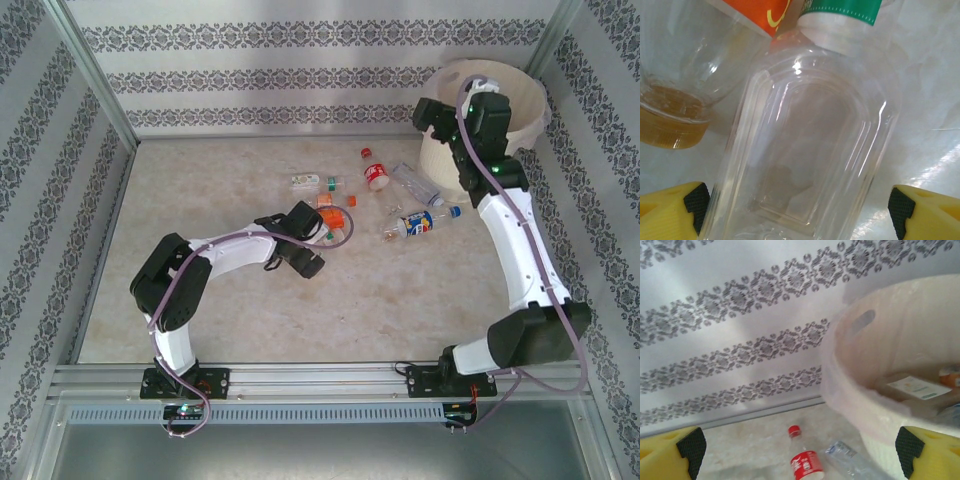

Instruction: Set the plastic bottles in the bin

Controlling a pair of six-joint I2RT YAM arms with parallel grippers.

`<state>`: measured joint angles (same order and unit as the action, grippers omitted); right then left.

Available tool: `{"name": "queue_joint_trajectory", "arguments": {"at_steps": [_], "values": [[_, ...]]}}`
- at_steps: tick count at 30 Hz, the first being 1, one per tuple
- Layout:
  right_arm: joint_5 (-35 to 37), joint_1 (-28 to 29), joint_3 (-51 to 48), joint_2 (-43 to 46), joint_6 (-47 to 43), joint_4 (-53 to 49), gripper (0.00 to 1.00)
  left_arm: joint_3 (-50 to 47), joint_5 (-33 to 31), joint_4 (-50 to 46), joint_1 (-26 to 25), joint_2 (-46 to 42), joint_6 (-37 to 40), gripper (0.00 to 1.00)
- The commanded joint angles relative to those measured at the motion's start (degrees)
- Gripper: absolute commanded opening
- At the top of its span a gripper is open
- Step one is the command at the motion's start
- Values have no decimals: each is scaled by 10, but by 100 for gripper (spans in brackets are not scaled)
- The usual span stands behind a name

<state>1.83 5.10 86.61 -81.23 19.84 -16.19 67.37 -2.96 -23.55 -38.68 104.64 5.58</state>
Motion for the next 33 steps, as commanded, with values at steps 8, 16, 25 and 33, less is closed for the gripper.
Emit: {"name": "queue_joint_trajectory", "arguments": {"at_steps": [8, 16, 25, 33], "values": [[-9, 64, -165, 107, 39, 71, 98, -55, -49, 42, -34, 2, -32, 82], [-22, 82, -251, 148, 55, 99, 98, -83, -69, 88, -34, -15, -69, 61], [-46, 112, -287, 155, 73, 121, 98, -85, -46, 101, -33, -47, -101, 48], [-81, 120, -285, 139, 119, 142, 98, -94, -20, 156, -22, -126, -157, 40]]}}
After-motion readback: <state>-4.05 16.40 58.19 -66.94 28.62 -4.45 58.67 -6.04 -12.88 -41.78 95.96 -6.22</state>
